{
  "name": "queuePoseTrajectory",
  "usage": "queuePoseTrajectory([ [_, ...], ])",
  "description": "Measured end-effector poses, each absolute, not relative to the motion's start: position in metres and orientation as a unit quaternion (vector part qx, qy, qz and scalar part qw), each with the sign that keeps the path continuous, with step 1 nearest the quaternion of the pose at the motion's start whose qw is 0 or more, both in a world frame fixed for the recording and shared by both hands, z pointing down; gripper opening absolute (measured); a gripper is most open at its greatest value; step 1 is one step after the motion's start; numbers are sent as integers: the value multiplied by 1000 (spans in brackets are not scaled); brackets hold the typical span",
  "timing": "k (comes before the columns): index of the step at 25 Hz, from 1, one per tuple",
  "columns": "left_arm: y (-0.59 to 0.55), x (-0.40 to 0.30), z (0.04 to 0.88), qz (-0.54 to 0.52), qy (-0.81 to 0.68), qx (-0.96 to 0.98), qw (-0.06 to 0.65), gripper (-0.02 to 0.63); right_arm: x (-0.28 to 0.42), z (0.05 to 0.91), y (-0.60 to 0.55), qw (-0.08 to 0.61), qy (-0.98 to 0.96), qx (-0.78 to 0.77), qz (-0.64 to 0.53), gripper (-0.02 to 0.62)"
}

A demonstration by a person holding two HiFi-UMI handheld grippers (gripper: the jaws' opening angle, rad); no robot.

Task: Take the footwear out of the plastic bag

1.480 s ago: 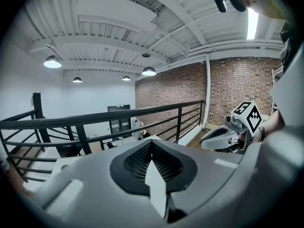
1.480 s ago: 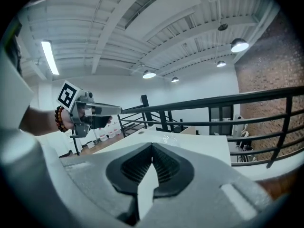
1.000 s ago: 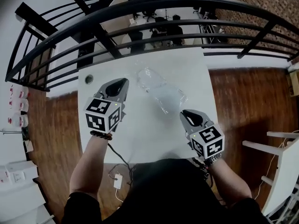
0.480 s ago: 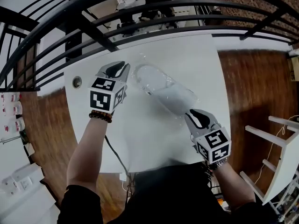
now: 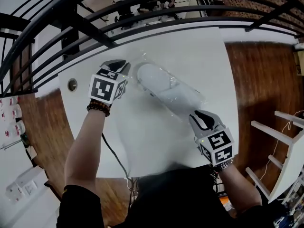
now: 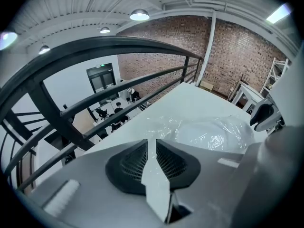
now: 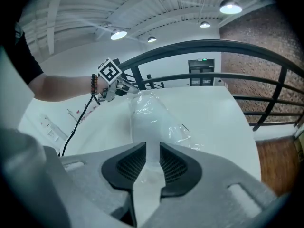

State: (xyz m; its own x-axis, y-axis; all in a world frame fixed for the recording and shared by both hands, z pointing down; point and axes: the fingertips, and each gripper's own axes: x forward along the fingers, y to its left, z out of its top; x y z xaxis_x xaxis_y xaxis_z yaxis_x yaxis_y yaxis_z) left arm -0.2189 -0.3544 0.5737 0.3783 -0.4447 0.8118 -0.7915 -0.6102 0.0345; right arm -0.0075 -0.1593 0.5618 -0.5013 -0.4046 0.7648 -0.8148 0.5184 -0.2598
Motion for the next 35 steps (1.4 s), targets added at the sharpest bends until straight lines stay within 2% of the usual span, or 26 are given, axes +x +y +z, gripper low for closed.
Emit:
queuePoseTrajectory([
  [16,-324,-205,582,417,-289,821,264,72,11,575,-170,346,-797,386,311,71],
  [35,-273,-206,576,314,-133,839,425,92,27,578,-185,373,-795,390,278,71],
])
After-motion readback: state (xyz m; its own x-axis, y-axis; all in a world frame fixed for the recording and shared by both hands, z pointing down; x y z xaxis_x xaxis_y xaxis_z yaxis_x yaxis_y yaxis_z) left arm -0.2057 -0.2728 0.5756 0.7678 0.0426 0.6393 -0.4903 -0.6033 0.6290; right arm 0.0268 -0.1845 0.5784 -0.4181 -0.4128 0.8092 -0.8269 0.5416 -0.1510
